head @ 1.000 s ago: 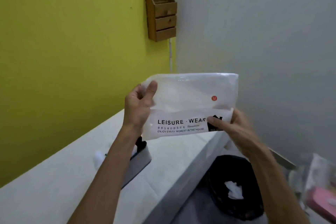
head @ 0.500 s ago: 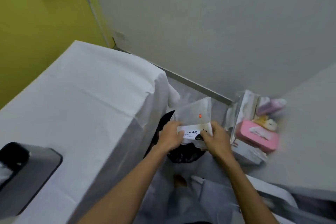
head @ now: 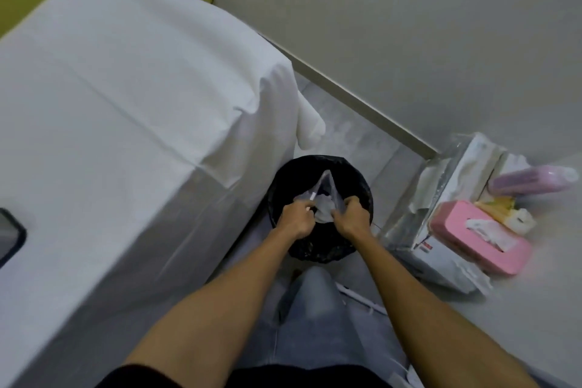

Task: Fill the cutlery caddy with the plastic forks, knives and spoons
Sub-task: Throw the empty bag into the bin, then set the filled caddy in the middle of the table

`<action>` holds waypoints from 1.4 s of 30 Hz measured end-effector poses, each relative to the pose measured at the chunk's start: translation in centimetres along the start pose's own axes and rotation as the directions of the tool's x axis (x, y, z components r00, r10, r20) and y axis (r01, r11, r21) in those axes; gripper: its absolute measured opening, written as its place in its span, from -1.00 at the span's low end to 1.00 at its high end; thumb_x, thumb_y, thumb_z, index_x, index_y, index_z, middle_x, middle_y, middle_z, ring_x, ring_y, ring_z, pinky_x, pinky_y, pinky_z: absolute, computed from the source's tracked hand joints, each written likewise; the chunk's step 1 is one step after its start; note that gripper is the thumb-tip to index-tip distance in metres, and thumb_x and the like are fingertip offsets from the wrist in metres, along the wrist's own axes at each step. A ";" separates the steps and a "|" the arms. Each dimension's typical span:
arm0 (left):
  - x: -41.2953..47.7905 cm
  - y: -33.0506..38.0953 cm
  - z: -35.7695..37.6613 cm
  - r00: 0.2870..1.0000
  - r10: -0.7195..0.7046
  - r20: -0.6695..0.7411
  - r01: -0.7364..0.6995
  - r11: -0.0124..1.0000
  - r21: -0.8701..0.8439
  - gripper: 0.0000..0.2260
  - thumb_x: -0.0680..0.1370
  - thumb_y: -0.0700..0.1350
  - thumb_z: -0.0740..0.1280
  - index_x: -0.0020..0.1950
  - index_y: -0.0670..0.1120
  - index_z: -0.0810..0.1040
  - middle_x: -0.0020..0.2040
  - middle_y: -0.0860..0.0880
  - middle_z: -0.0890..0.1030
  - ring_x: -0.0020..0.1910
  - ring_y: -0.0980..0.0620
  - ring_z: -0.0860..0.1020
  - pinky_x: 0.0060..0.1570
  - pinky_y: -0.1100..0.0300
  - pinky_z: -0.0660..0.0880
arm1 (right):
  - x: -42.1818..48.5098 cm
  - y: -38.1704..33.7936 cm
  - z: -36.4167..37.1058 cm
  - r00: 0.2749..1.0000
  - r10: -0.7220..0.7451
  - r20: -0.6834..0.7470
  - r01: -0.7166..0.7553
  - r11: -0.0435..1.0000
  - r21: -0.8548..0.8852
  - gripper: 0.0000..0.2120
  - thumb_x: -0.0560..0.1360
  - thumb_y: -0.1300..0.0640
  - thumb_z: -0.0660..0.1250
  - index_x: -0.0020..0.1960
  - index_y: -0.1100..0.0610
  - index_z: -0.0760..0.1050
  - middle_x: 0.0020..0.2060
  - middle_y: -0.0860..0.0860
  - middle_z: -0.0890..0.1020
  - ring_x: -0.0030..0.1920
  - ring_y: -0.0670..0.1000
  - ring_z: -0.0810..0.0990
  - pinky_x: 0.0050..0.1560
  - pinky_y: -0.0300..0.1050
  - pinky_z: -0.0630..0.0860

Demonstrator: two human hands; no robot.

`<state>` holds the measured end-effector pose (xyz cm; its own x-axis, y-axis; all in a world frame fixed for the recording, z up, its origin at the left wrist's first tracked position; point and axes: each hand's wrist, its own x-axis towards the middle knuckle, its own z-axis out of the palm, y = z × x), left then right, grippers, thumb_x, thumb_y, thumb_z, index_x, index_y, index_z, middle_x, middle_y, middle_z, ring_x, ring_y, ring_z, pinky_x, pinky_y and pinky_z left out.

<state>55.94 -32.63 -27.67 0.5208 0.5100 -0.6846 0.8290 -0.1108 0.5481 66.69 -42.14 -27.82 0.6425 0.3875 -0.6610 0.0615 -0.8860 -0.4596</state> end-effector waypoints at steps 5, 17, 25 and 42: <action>-0.9 0.5 -2.6 0.999 0.007 -0.046 -0.007 1.000 -0.002 -0.64 0.63 -0.16 0.20 0.41 -0.07 0.53 0.38 -0.10 0.56 0.36 -0.15 0.50 0.34 0.04 0.44 | -1.3 -2.9 -0.8 0.994 -0.105 0.026 0.105 0.994 -0.007 -0.73 0.58 0.19 0.28 0.26 0.20 0.46 0.16 0.17 0.60 0.04 0.13 0.56 0.02 -0.05 0.49; -17.7 -0.9 -17.5 0.857 -0.019 -0.514 -0.092 0.977 -0.191 -0.71 0.63 -0.17 0.27 0.34 -0.03 0.59 0.31 0.01 0.62 0.29 0.01 0.56 0.25 0.28 0.37 | -14.4 -18.7 -1.1 0.822 -0.530 0.209 0.528 0.846 0.072 -0.67 0.56 0.22 0.28 0.31 0.13 0.55 0.22 0.05 0.64 0.25 0.00 0.58 0.32 -0.14 0.45; -30.5 -9.0 -24.7 0.515 -0.225 -0.827 -0.134 0.932 -0.337 -0.76 0.62 -0.17 0.26 0.19 0.04 0.63 0.17 0.14 0.63 0.20 0.13 0.53 0.23 0.20 0.45 | -25.2 -29.1 6.9 0.503 -0.742 0.443 0.772 0.616 0.156 -0.63 0.55 0.18 0.30 0.35 0.07 0.52 0.27 -0.08 0.61 0.25 -0.11 0.57 0.26 -0.18 0.49; -40.0 -24.8 -33.0 0.489 -0.402 -0.774 0.013 0.891 -0.454 -0.25 0.18 0.14 0.58 0.31 0.04 0.42 0.27 0.03 0.51 0.26 -0.06 0.47 0.14 0.00 0.52 | -32.4 -39.3 20.2 0.193 -0.733 0.652 0.979 0.185 -0.082 -0.21 0.23 0.06 0.50 0.40 0.05 0.28 0.30 0.00 0.46 0.50 0.11 0.09 0.33 0.06 0.27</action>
<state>7.83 -22.13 1.98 -0.2362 0.9544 -0.1827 0.6534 0.2951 0.6971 28.02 -14.76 -0.35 -0.4193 0.8903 -0.1777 0.7034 0.1948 -0.6836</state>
